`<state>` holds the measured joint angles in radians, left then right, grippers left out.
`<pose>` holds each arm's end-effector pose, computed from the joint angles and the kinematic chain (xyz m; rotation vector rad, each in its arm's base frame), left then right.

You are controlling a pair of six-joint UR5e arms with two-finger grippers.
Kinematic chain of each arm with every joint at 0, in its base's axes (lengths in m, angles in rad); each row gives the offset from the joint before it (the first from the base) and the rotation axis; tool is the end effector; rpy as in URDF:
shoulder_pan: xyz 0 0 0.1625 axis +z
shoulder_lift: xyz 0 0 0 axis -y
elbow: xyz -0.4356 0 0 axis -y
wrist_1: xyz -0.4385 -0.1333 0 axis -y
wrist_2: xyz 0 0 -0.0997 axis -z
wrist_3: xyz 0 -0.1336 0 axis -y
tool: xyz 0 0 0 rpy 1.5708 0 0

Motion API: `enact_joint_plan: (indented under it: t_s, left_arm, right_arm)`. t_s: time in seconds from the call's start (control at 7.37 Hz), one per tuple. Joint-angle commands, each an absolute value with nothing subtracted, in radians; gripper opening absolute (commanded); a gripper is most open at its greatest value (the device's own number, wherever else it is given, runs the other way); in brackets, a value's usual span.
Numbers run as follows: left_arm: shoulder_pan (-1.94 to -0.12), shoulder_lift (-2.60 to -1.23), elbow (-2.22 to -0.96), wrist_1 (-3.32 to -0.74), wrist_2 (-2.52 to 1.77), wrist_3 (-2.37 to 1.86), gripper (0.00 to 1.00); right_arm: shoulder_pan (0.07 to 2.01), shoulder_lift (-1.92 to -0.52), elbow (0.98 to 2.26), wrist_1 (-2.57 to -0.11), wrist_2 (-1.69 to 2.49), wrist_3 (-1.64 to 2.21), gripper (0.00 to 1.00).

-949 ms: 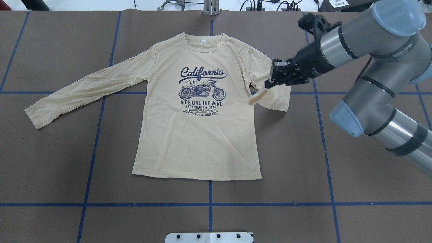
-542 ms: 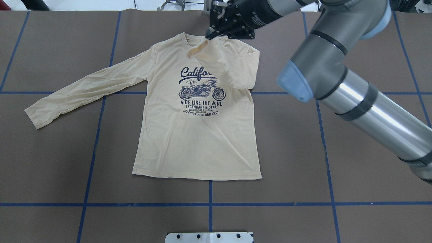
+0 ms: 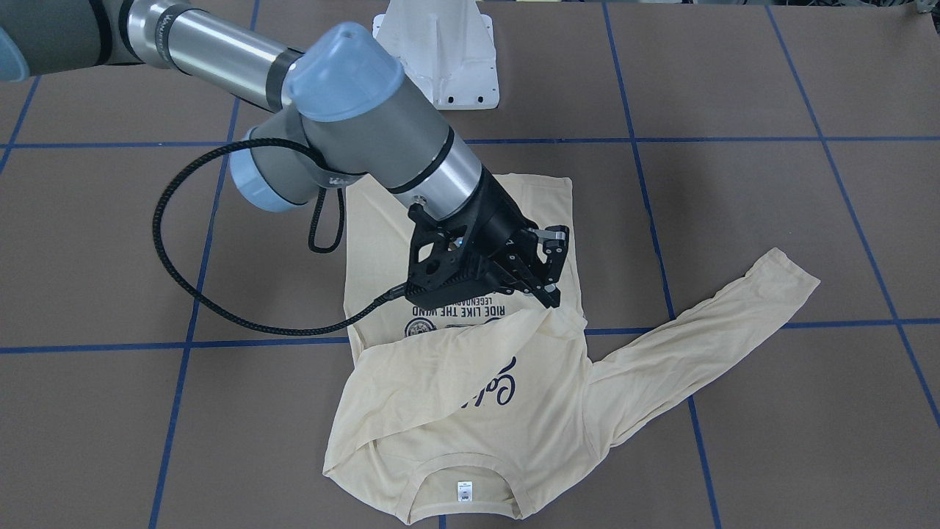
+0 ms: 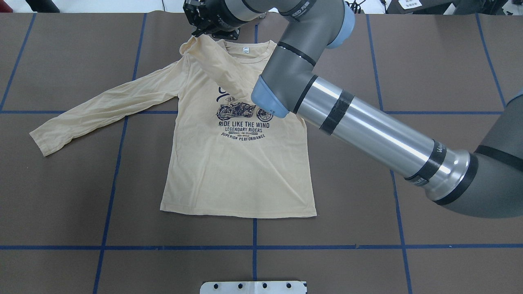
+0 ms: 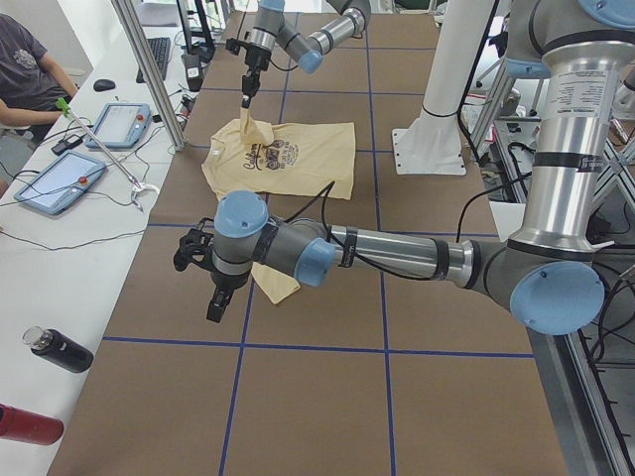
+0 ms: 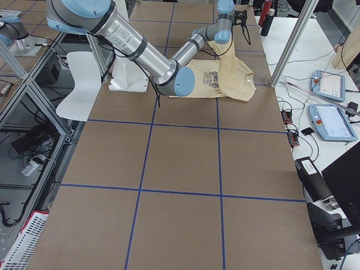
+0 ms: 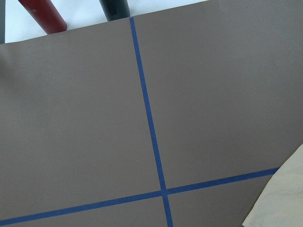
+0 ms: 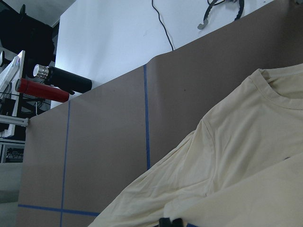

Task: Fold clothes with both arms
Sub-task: 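Carry the sleeve with the right gripper across the shirt toward the collar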

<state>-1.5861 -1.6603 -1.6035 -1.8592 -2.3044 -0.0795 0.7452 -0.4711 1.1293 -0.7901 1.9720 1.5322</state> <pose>-0.0531 -0.6044 0.5941 0.3682 0.7347 0.0612 -0.5845 -0.6496 0.0093 0.2375 -1.4364 0.2895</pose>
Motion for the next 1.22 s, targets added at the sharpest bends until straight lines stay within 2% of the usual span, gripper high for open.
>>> enact_joint_plan:
  t_s: [0.0, 0.54, 0.68, 0.95, 1.08]
  left_arm:
    - [-1.585, -1.666, -1.601, -1.859, -2.306, -0.097, 1.0]
    - [-1.586, -1.669, -1.6, -1.859, -2.306, -0.1, 1.0]
    - [-1.586, -1.669, -1.6, -1.859, -2.306, -0.1, 1.0]
    - [-1.586, -1.667, -1.6, -1.859, -2.306, -0.1, 1.0]
    - [-1.586, -1.667, -1.597, -1.859, -2.306, -0.1, 1.0]
  right_arm:
    - [0.675, -0.439, 1.042, -0.776, 1.847, 1.529, 0.0]
    - [0.624, -0.419, 1.006, -0.778, 1.733, 1.528, 0.0]
    - [0.621, -0.405, 1.006, -0.778, 1.723, 1.528, 0.18]
    - [0.617, -0.373, 0.994, -0.776, 1.684, 1.548, 0.28]
    - [0.617, -0.371, 0.989, -0.776, 1.663, 1.545, 0.99]
